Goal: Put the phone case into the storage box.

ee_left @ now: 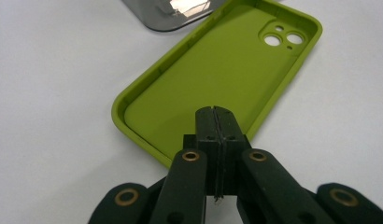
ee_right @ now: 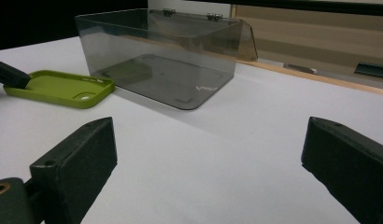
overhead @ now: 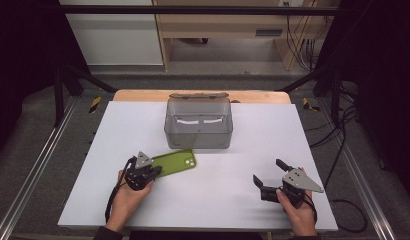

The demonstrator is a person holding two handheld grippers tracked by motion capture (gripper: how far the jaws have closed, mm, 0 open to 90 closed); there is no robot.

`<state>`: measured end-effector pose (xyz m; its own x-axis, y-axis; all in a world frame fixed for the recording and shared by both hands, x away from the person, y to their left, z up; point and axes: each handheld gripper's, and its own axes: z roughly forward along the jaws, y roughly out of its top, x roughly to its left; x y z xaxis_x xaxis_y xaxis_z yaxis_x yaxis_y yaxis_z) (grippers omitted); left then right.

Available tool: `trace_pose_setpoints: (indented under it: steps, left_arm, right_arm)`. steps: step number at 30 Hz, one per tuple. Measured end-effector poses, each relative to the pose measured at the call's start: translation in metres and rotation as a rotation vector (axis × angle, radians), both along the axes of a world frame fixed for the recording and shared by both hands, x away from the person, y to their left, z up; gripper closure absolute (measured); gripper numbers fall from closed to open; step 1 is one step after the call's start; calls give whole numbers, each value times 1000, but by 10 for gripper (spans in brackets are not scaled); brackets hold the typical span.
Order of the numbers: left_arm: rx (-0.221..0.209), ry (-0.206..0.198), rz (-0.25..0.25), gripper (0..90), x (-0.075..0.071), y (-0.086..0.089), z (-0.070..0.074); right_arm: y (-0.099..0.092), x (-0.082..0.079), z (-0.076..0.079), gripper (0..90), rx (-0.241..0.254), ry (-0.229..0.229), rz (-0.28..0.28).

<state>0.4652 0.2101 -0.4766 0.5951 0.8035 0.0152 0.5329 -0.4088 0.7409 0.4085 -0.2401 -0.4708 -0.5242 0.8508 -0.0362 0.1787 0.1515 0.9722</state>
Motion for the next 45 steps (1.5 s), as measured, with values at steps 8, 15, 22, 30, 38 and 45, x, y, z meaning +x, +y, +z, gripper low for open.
trace_pose_setpoints:
  steps: [8, 15, 22, 30, 38, 45]
  left_arm:
    - [-17, 34, -15, 900, -3, 4, 1]
    - [-13, 64, -49, 900, -15, 2, 3]
    - [-53, 109, -80, 900, -30, 1, 4]
    - [-45, 126, -104, 900, -42, -10, 5]
    - [-17, 118, -149, 900, -54, -27, 5]
    - [19, 101, -191, 900, -63, -43, 6]
  right_arm:
    - [0, 0, 0, 35, 0, 1, 1]
    - [-1, 0, 0, 30, -1, 2, -3]
    - [0, 0, 0, 31, -8, 5, 3]
    - [0, 0, 0, 32, 3, 10, 6]
    - [0, 0, -1, 31, -2, 8, 4]
    - [1, 0, -1, 31, 3, 14, 4]
